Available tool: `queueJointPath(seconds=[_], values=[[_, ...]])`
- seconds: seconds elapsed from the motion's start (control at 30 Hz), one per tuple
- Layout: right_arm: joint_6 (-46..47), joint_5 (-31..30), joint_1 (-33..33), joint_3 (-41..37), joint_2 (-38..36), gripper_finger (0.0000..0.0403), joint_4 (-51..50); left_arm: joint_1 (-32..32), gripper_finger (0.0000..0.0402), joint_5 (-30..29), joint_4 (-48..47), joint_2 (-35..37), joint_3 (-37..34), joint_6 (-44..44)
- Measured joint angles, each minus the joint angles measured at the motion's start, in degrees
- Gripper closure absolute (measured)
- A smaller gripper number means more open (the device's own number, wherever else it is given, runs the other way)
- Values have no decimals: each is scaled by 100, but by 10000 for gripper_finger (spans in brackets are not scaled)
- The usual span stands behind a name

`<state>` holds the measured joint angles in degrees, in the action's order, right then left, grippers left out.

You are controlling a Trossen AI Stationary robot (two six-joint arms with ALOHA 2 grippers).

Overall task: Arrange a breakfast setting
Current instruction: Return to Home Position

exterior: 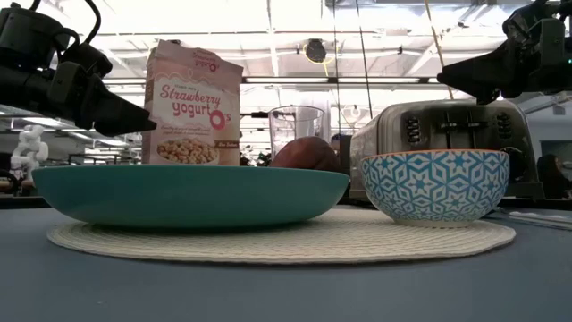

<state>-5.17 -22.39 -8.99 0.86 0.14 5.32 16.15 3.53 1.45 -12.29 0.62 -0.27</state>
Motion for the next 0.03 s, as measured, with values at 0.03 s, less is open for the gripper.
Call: queueJointPath(seconds=[0.03], values=[[0, 0, 0, 0, 0, 261, 1, 0, 80, 0, -1, 0, 0, 0]])
